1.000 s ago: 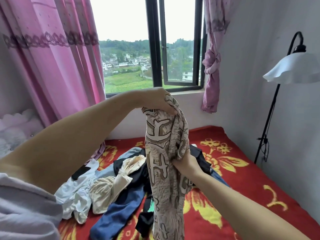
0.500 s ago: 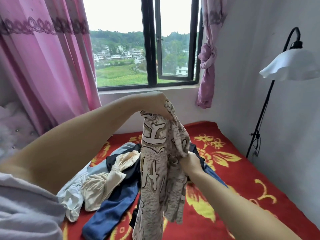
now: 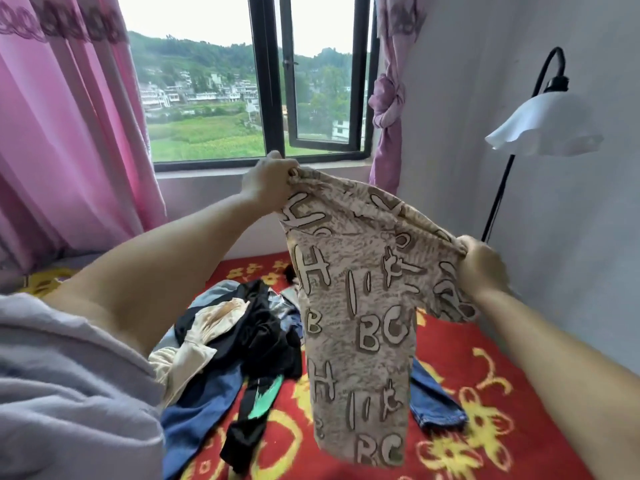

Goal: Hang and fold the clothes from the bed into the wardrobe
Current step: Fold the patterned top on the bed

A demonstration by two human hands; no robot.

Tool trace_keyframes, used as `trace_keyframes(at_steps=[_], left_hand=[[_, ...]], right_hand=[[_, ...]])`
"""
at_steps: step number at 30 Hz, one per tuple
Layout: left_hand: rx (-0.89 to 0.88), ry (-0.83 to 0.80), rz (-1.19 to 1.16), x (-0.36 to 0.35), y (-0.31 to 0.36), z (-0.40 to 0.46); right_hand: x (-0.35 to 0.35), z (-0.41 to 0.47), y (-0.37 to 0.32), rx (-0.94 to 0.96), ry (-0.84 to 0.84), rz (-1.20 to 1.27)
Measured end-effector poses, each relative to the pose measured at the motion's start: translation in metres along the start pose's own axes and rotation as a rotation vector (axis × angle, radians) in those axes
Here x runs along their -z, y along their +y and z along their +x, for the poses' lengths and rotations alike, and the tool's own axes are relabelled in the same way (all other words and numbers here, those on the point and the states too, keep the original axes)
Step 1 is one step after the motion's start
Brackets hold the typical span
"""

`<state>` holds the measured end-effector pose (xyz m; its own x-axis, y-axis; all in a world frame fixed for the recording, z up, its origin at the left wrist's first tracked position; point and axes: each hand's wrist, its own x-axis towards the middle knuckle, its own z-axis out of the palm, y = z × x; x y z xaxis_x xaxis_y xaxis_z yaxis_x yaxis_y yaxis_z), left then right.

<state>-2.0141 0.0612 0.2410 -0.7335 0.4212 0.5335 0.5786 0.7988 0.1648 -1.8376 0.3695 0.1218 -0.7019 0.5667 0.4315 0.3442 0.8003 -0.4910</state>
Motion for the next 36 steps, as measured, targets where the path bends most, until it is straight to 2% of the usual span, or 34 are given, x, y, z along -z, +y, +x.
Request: trace_keyframes(at_steps=[2,4,9,12,15,18,21,26,28,30,31,32,34,36], left_hand=[[0.054,0.124,-0.033,-0.007,0.005,0.002],[0.079,0.17,-0.094,-0.011,-0.001,-0.004],[0.085,0.08,-0.21,-0.046,-0.057,-0.082],[0.075,-0.107,-0.183,-0.089,-0.096,-0.167],[-0.056,-0.362,-0.081,-0.14,-0.13,-0.265],[-0.177,-0.547,0.042,-0.191,-0.16,-0.371],[-0.222,-0.684,0.111,-0.23,-0.181,-0.473],[-0.121,-0.941,0.257,-0.261,-0.203,-0.6],[0.003,-1.11,0.389,-0.268,-0.205,-0.636],[0.147,-1.224,0.45,-0.271,-0.195,-0.65],[0.172,-1.199,0.394,-0.276,-0.186,-0.653],[0.116,-1.122,0.333,-0.281,-0.174,-0.655],[-0.098,-0.894,0.231,-0.295,-0.145,-0.651],[-0.247,-0.839,0.138,-0.312,-0.112,-0.649]], right_hand=[[0.018,0.015,0.0,0.013,0.072,-0.002],[0.027,0.021,0.004,0.09,0.123,-0.059],[-0.004,-0.033,0.021,0.343,-0.139,-0.164],[-0.056,-0.101,0.032,0.541,-0.378,-0.317],[-0.123,-0.18,0.047,0.775,-0.509,-0.336],[-0.19,-0.262,0.068,0.823,-0.778,-0.373],[-0.254,-0.347,0.105,0.773,-1.219,-0.499],[-0.296,-0.455,0.12,0.824,-1.507,-0.466],[-0.304,-0.477,0.119,0.906,-1.669,-0.496],[-0.307,-0.483,0.117,0.873,-1.839,-0.519],[-0.308,-0.479,0.117,0.793,-1.833,-0.466],[-0.31,-0.473,0.118,0.688,-1.755,-0.366],[-0.317,-0.453,0.122,0.457,-1.437,-0.182],[-0.33,-0.427,0.135,0.233,-1.172,-0.161]])
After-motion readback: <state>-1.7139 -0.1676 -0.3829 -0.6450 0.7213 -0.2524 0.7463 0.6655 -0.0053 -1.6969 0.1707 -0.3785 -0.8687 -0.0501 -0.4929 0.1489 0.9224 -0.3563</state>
